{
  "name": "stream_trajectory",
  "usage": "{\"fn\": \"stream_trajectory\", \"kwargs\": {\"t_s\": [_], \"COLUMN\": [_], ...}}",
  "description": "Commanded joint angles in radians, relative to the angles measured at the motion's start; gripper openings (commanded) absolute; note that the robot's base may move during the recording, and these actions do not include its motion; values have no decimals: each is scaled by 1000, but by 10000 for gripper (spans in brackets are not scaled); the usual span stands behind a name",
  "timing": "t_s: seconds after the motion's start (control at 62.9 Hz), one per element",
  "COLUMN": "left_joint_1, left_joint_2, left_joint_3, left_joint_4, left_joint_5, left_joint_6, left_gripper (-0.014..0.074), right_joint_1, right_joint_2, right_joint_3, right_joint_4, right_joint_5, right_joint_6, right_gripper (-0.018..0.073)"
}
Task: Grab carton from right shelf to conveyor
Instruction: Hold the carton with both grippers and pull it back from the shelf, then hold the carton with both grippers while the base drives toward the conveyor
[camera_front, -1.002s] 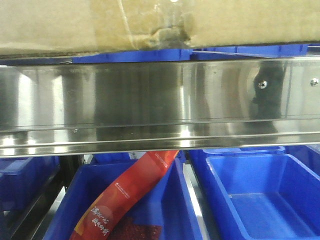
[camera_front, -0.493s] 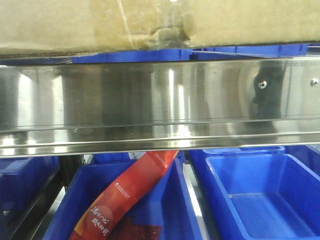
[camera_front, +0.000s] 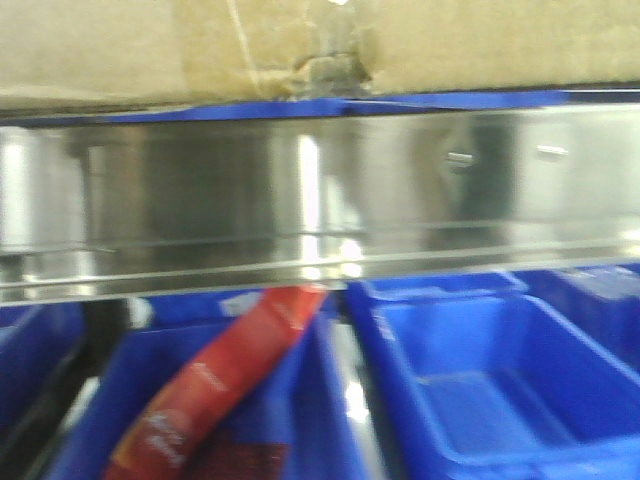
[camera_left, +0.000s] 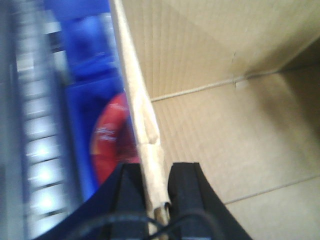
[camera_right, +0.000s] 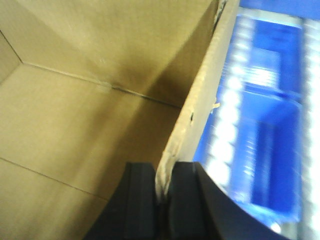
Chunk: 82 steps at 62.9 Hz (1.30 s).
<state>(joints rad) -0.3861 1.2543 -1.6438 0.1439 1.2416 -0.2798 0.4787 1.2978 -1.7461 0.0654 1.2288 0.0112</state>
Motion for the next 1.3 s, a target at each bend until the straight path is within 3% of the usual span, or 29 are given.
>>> {"fn": "stream_trajectory", "kwargs": {"t_s": [0.0,1.288], "left_joint_1": [-11,-8], "left_joint_2": [-13,-13], "left_joint_3": [-1,-1], "left_joint_4": [-20,1], "left_joint_5": [-20,-20], "left_joint_6": [12,12], "left_gripper": [-20,-20], "right_joint_1": [0,0], "right_joint_2": [-14,-14], "right_joint_3": [-4,-4], "right_joint_4": [-3,27], "right_joint_5": [-97,-145], "right_joint_6": [-20,-20], "right_gripper": [-67,-67]}}
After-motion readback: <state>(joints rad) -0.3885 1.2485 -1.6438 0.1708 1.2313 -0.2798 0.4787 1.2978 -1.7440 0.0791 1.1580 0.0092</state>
